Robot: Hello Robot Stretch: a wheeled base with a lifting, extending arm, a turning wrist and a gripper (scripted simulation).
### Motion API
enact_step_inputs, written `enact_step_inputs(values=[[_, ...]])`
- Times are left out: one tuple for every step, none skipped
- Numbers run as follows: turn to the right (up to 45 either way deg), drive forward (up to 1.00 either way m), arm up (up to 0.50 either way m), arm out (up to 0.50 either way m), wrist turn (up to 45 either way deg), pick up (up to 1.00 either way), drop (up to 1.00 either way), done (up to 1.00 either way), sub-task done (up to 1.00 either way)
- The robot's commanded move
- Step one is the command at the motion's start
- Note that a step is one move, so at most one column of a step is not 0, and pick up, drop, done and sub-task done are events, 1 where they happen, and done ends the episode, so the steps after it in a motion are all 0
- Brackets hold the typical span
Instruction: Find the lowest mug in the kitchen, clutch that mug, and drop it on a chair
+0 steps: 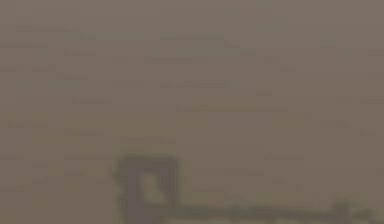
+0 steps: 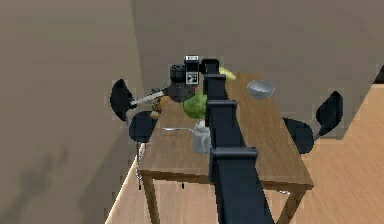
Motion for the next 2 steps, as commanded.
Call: enact_step_inputs(values=[[0.0,0.0,0.0,0.0,45.0,0.0,0.0,0.0,0.0],[0.0,0.0,0.0,0.0,21.0,0.0,0.0,0.0,0.0]])
